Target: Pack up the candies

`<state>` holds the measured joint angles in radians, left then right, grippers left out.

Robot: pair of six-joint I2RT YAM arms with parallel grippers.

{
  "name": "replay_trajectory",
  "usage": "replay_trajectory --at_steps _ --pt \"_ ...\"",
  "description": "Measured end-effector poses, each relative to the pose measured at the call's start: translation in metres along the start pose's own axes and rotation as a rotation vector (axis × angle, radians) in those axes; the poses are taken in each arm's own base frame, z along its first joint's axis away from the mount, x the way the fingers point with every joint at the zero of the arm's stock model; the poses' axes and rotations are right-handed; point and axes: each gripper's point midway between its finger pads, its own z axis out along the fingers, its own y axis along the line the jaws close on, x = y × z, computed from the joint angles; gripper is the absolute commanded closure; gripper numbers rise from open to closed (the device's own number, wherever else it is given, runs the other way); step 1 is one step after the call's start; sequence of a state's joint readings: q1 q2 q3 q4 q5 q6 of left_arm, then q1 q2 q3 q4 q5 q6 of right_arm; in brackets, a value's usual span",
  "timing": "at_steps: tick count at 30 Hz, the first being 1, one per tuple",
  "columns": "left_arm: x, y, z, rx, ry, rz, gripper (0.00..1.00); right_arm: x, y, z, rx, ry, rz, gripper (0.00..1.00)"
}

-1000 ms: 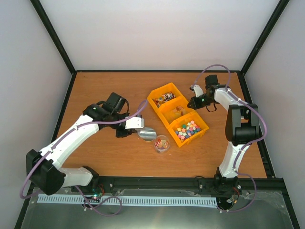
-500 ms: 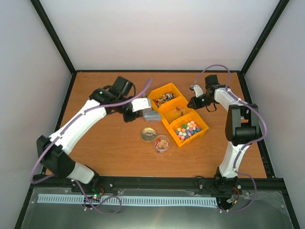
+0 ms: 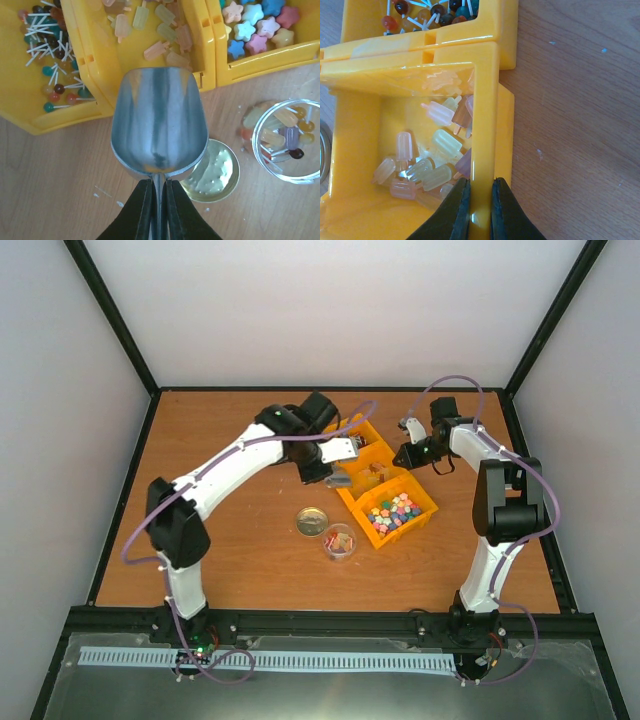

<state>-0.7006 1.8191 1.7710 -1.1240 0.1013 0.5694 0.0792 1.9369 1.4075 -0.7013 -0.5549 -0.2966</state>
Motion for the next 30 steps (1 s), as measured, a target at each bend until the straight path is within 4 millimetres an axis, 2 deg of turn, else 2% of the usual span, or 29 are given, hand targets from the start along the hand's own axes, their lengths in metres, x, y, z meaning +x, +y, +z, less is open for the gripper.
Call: replay_trajectory --at_steps 4,5,7,10,17,20,25,30 --pt "-0.011 0.006 0.023 -0.015 0.064 0.014 0.99 0.0 0.0 0.0 0.0 0.0 0.003 0.97" --pt "-0.014 0.01 0.036 -0.022 0.099 0.018 0.99 0.0 0.0 0.0 0.0 0.0 0.006 0.97" --pt "-0.012 0.011 0.038 -0.015 0.132 0.018 0.99 0.0 0.0 0.0 0.0 0.0 0.006 0.97" --pt "-0.027 0.016 0.047 -0.031 0.142 0.036 0.99 0.0 0.0 0.0 -0.001 0.001 0.007 0.97" --pt "-0.039 0.005 0.086 0.003 0.203 0.075 0.99 0.0 0.0 0.0 -0.002 0.001 0.01 0.97" --pt "-0.046 0.005 0.089 0.004 0.186 0.077 0.99 0.0 0.001 0.001 -0.002 0.002 0.01 0.97" --pt "-0.046 0.0 0.093 0.023 0.157 0.045 0.99 0.0 0.001 0.001 -0.002 0.002 0.013 0.97" --pt "-0.055 -0.003 0.107 0.039 0.045 -0.025 0.99 0.0 0.0 0.001 -0.001 0.001 0.014 0.97"
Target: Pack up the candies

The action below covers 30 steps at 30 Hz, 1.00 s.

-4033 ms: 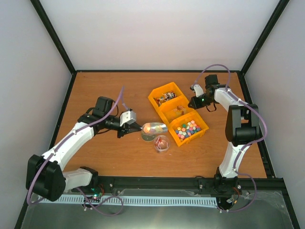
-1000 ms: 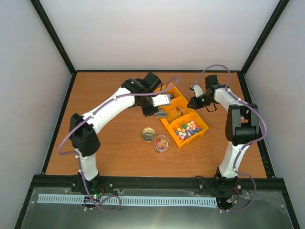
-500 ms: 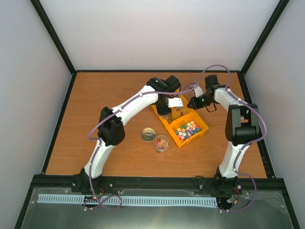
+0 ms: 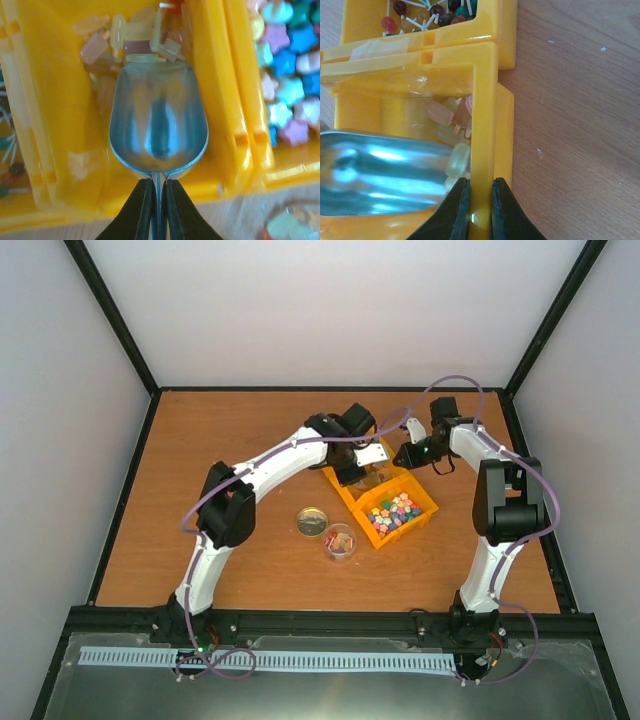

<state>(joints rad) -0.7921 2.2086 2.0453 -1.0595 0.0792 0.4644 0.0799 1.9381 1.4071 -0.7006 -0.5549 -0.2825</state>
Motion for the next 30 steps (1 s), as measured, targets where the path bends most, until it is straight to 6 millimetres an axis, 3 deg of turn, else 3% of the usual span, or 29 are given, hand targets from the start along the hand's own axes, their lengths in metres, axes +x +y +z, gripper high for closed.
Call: replay_trajectory --at_steps 5,8,18,24,30 --pt "-0.018 0.004 0.026 0.032 -0.151 -0.057 0.99 0.0 0.0 0.0 0.001 0.001 0.0 0.97" --pt "-0.02 0.006 0.031 0.049 -0.238 -0.089 0.99 0.0 0.0 0.0 0.0 0.001 0.0 0.97" --pt "-0.005 0.006 0.04 0.116 -0.386 -0.146 0.99 0.0 -0.001 0.0 0.002 0.002 0.0 0.97" --pt "0.022 0.002 0.032 0.093 -0.434 -0.156 0.99 0.0 -0.001 0.0 0.002 0.003 0.0 0.97" --pt "0.033 0.001 0.025 0.057 -0.49 -0.158 0.99 0.0 0.0 0.0 -0.001 0.004 0.001 0.97"
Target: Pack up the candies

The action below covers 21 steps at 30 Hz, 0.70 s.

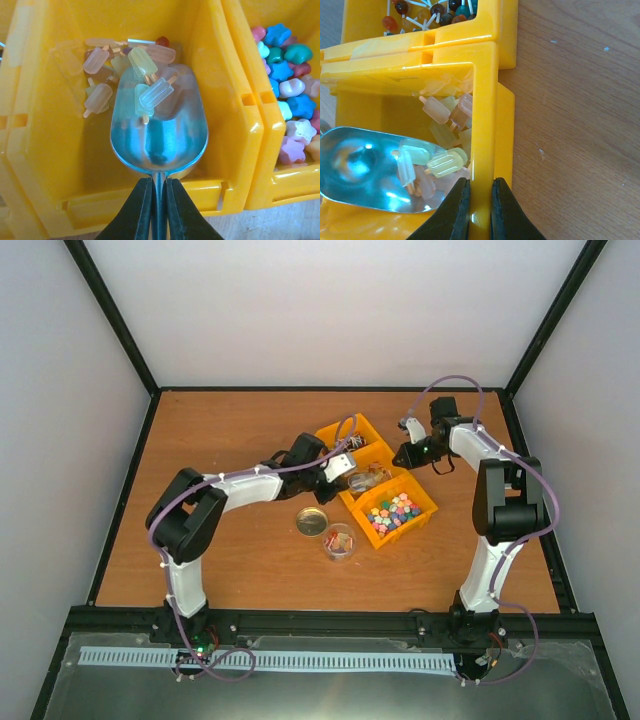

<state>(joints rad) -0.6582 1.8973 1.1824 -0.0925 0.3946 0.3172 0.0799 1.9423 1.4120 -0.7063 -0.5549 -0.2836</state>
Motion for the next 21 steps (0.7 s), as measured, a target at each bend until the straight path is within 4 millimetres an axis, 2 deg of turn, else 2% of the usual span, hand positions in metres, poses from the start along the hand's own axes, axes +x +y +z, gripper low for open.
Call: replay_trajectory --at_steps 11,21 --pt "-0.016 0.004 -0.031 -0.003 -0.157 0.005 0.99 0.0 0.0 0.0 -0.002 0.0 0.0 0.97" --pt "-0.014 0.002 -0.044 0.034 -0.213 -0.005 0.99 0.0 0.0 0.0 -0.002 0.0 0.0 0.97"
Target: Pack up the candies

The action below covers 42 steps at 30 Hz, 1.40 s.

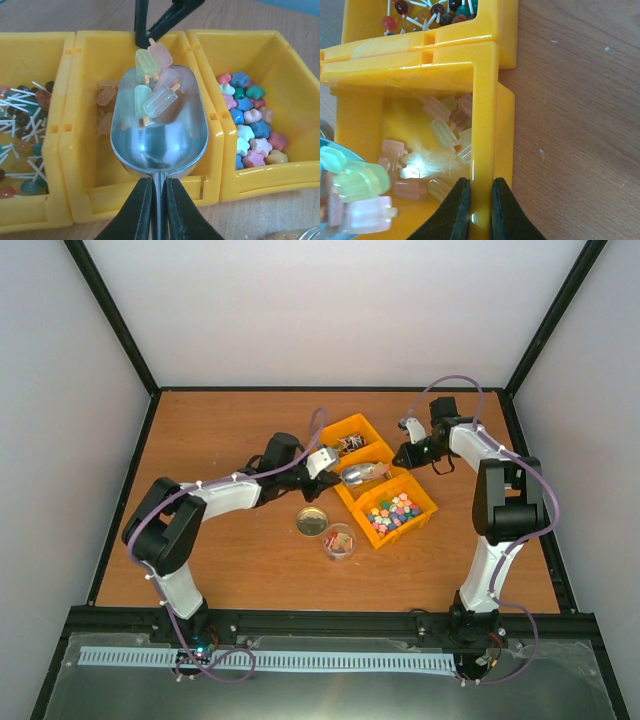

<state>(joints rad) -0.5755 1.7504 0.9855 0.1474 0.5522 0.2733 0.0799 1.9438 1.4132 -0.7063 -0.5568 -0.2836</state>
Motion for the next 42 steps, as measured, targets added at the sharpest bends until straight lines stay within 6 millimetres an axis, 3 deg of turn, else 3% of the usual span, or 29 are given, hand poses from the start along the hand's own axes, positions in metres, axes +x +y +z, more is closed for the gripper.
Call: replay_trajectory --at_steps 9,20,26,34,42 --pt "-0.01 0.012 -0.017 0.053 -0.107 -0.079 0.99 0.0 0.0 0.0 0.0 0.0 0.0 0.97" --pt "-0.01 -0.002 -0.02 0.121 -0.17 -0.095 0.99 0.0 0.0 0.0 0.0 0.0 0.0 0.97" --pt "-0.022 -0.004 -0.029 0.119 -0.2 -0.075 0.99 0.0 0.0 0.0 0.0 0.001 0.001 0.97" --pt "-0.045 -0.027 -0.068 0.141 -0.206 0.05 0.99 0.0 0.0 0.0 -0.001 0.002 0.001 0.97" --pt "-0.029 -0.046 -0.113 0.209 -0.138 0.074 0.99 0.0 0.0 0.0 0.0 0.003 0.001 0.97"
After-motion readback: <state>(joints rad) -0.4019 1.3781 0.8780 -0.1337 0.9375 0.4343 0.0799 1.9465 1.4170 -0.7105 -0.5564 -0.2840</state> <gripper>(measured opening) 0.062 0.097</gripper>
